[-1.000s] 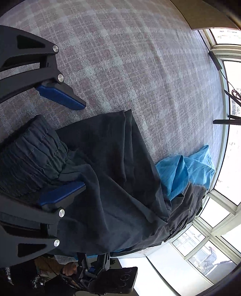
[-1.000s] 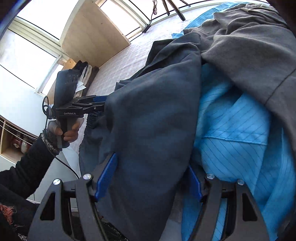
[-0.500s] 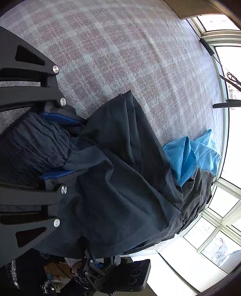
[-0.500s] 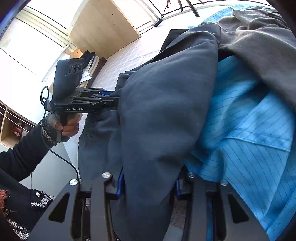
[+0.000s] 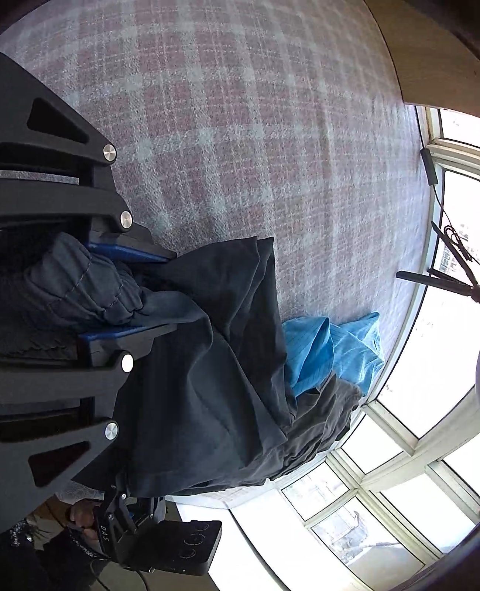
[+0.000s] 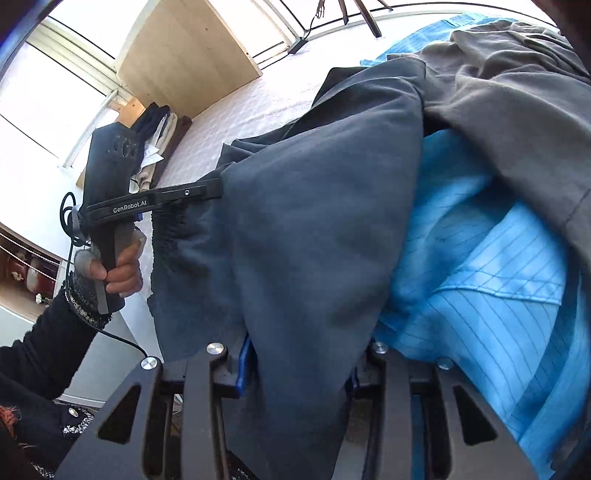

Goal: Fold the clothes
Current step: 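Lift the folded black trousers off the cloth with both grippers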

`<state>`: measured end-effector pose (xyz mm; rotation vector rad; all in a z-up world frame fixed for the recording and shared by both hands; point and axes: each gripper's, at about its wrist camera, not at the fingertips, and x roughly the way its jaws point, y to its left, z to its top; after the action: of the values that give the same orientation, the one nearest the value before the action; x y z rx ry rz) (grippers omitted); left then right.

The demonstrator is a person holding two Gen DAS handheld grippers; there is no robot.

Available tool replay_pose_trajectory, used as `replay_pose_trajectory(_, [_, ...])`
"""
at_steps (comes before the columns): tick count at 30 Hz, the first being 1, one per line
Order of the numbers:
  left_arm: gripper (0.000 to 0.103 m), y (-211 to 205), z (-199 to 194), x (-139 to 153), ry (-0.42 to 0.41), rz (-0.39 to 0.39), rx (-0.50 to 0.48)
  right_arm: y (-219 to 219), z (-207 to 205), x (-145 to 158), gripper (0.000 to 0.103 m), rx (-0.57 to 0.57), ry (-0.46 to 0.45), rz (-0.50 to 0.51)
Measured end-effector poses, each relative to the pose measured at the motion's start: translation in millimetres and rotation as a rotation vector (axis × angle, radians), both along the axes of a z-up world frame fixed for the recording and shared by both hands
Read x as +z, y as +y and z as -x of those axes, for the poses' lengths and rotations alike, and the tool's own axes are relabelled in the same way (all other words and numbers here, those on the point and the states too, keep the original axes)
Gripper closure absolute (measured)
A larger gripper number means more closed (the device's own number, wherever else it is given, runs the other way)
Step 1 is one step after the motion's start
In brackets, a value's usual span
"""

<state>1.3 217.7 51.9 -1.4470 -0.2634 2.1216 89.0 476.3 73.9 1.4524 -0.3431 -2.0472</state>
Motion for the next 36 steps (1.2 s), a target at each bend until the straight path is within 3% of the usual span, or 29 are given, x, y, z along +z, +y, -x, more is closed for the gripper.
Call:
replay_pose_trajectory(3, [0.035,9.4,-1.0,-3.1,-0.009,0.011,-0.051,3.5,3.1,3.0,0.053,0.016,0.0,0.024])
replay_pose_trajectory(5, [0.037,15.2,-3.3,-5.7,0.018,0.043,-0.082,10.2,14.3,4.8,0.04,0.01,-0.003,0.1])
replay_pose_trajectory(7, [0.066,17.9,-2.6,-6.4,0.029,0.059,-0.082,19.4,31.1,-4.7,0.038,-0.026,-0.032,0.171])
replay_pose_trajectory(9, [0.075,19.0,-2.1,-7.4,0.033,0.061,-0.071,23.3,46.5,-21.2,0.039,-0.069,-0.082,0.224])
replay_pose_trajectory(11, [0.08,16.5,-5.0,-4.6,0.039,0.05,-0.053,20.2,55.4,-32.6,0.079,-0.087,-0.111,0.236])
replay_pose_trajectory(12, [0.082,14.0,-8.0,0.0,0.047,0.045,-0.038,16.8,54.0,-27.7,0.079,-0.086,-0.081,0.206])
replay_pose_trajectory(18, [0.084,-19.9,-40.3,65.3,0.196,-0.071,0.092,-28.3,5.9,72.8,0.083,0.052,0.322,0.013])
replay_pose_trajectory(23, [0.084,-71.0,-69.0,139.0,0.373,-0.128,0.229,-74.2,0.0,150.8,0.084,0.166,0.527,-0.019])
replay_pose_trajectory(26, [0.084,-111.6,-77.8,169.2,0.423,-0.155,0.297,-118.8,8.2,193.5,0.084,0.236,0.604,-0.016])
replay_pose_trajectory(30, [0.084,-162.2,-79.5,199.7,0.485,-0.16,0.371,-172.3,22.5,257.5,0.085,0.317,0.593,0.054])
replay_pose_trajectory(36, [0.084,-254.4,-82.1,234.2,0.59,-0.211,0.466,-291.8,29.5,333.6,0.085,0.427,0.635,0.008])
